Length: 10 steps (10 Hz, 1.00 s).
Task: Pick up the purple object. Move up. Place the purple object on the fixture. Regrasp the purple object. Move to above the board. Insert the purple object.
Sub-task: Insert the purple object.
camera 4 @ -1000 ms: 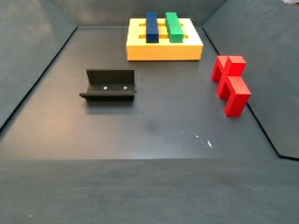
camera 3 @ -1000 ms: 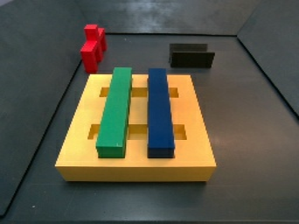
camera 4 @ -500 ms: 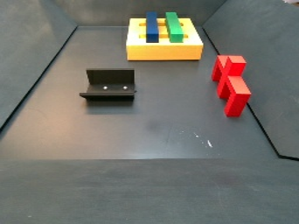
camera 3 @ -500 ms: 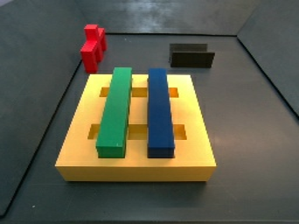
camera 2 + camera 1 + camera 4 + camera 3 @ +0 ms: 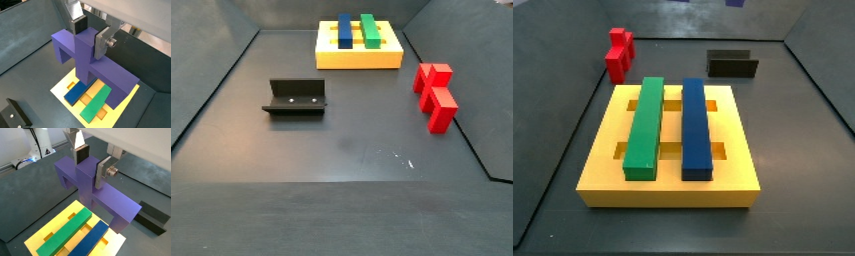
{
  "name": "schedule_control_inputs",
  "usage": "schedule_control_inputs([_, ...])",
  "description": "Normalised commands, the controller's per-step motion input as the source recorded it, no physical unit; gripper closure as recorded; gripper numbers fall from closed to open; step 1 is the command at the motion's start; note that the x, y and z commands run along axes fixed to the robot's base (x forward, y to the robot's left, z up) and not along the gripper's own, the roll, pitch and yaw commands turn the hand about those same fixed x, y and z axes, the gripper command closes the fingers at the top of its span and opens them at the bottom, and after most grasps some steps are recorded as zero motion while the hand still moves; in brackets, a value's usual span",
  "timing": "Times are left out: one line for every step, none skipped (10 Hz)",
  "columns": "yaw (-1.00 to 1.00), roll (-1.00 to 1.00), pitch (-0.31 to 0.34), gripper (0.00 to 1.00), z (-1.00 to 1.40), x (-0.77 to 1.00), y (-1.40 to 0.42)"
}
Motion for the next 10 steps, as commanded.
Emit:
schedule_control_inputs([0.11, -0.18, -0.210, 1.00, -0.47, -0.08, -0.23])
schedule_control_inputs([0.18, -0.16, -0.231, 1.00, -0.46, -0.07, -0.35])
schedule_control_inputs([0.22, -0.16, -0.234, 1.00, -0.46, -0.07, -0.41])
schedule_control_inputs([0.24, -0.10, -0.256, 1.00, -0.54, -0.10, -0.53])
schedule_control_inputs([0.17, 0.04, -0.280, 1.00, -0.65, -0.14, -0.66])
schedule_control_inputs([0.14, 0.01, -0.269, 1.00, -0.66, -0.15, -0.55])
schedule_control_inputs([0.13, 0.00, -0.254, 1.00, -0.69, -0.15, -0.51])
schedule_control_inputs([0.07, 0.01, -0.211, 1.00, -0.61, -0.09, -0.44])
schedule_control_inputs([0.00, 0.11, -0.034, 1.00, -0.54, 0.00, -0.25])
schedule_control_inputs([0.00, 0.17, 0.000, 1.00, -0.63, 0.01, -0.18])
